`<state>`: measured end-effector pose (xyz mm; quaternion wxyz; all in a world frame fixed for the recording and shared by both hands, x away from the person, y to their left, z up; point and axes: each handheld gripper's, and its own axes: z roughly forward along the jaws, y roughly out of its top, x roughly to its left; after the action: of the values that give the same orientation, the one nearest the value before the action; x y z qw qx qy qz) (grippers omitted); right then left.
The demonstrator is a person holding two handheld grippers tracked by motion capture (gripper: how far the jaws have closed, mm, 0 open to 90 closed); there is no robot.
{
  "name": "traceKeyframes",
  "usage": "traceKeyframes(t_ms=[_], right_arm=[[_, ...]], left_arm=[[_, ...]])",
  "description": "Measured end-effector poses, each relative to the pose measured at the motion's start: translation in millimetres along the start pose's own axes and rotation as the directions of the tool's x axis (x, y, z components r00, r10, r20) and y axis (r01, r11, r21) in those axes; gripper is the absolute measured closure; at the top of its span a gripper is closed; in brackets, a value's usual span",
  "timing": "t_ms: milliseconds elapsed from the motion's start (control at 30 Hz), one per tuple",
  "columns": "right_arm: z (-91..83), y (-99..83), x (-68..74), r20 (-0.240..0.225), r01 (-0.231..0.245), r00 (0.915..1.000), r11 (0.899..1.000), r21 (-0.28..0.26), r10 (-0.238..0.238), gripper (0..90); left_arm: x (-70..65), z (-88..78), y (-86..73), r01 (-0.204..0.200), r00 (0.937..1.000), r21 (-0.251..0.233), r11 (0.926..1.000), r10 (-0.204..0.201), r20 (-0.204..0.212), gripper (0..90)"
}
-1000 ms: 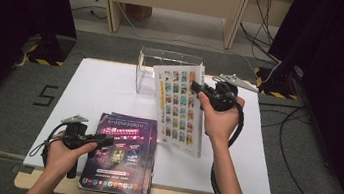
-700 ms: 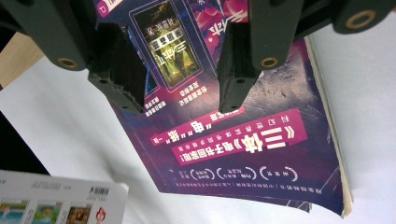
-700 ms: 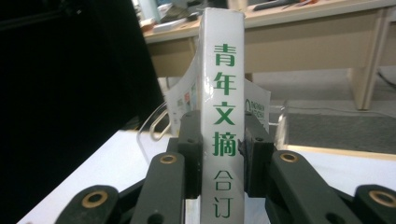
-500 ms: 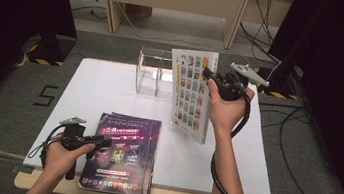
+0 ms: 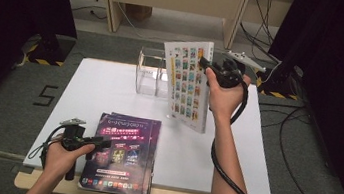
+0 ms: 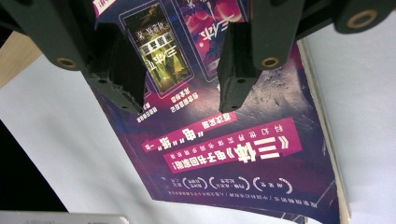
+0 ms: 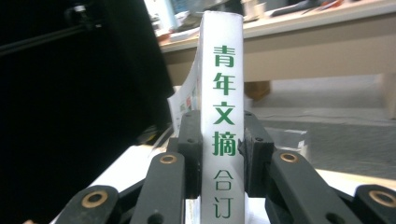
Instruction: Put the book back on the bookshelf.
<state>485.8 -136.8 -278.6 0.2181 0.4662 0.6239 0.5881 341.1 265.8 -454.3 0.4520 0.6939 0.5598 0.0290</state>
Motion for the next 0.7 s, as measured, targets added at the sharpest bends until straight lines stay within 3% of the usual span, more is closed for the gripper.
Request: traceKeyframes(t_ms=[167,267,300,400,700], right_arm=[[-0.3,4.4,-14.6,0.112,0.020,0.9936,0.999,-0.038,-0.016,74.1],[-0.2,5.4,-19.3,0.111,0.005,0.9938,0.999,-0.048,0.000,74.1],[0.9,6.2,-19.8,0.137,0.023,0.9905,0.998,-0.053,-0.015,74.1],[3.6,6.3,-18.9,0.149,0.022,0.9888,0.998,-0.057,-0.014,74.1],[27.8,6.5,-7.4,0.213,0.043,0.9766,0.997,-0.064,-0.028,74.1]], left_arm=[[0.2,1.1,0.4,0.000,1.0000,-0.003,1.0000,0.000,0.002,50.4],[0.2,1.8,0.5,-0.003,1.0000,0.003,1.0000,0.003,0.002,50.4],[0.1,2.6,-0.2,-0.001,1.0000,0.005,1.0000,0.001,0.002,50.4],[0.7,3.0,-0.7,0.001,1.0000,0.008,1.0000,-0.001,0.001,50.3],[0.4,1.6,-1.1,0.005,0.9999,0.004,1.0000,-0.005,0.013,50.2]])
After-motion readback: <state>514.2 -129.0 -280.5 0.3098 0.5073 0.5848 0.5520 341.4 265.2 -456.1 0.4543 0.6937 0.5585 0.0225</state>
